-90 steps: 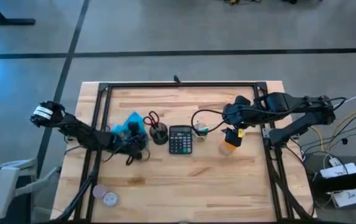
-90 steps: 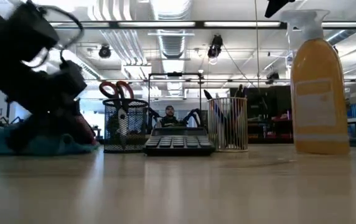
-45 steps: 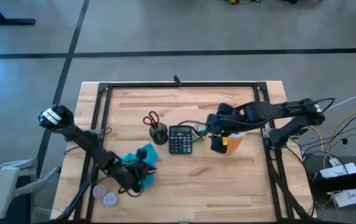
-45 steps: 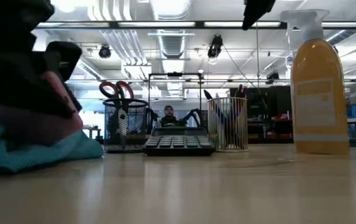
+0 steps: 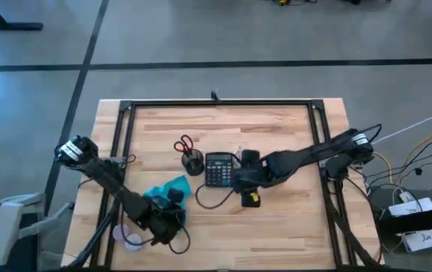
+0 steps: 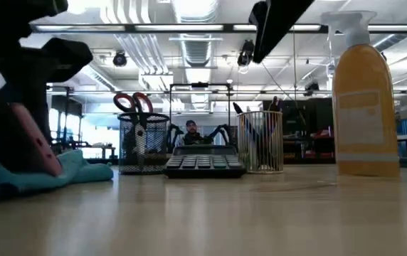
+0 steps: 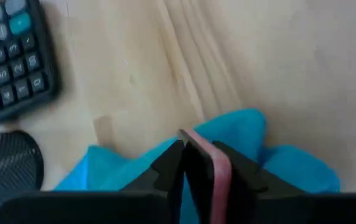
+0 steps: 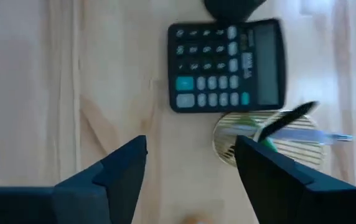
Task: Apply microfiber cloth
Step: Wipe the front and back of the cellphone with the blue microfiber cloth
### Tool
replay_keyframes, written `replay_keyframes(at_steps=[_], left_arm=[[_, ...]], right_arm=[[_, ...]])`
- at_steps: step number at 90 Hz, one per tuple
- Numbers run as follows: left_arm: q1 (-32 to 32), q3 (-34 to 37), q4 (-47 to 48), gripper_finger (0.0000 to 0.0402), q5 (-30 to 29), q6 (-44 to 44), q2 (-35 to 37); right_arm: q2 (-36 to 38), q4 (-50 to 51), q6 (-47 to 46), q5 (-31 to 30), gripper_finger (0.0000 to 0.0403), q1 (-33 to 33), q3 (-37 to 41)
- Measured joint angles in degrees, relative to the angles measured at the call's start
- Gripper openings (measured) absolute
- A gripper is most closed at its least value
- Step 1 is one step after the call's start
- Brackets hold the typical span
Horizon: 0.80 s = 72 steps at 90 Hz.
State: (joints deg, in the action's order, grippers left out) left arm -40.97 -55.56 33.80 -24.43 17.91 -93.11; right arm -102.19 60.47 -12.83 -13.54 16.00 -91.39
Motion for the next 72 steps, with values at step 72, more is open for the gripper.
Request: replay_keyframes(at_steps=[72], left_arm=[[-4.9,4.2,15.3,0.0071,14.1,24.9,0.9]], right_arm=[[-10.8,-12.8,0.9,6.0,0.0108,3.3,0.0]])
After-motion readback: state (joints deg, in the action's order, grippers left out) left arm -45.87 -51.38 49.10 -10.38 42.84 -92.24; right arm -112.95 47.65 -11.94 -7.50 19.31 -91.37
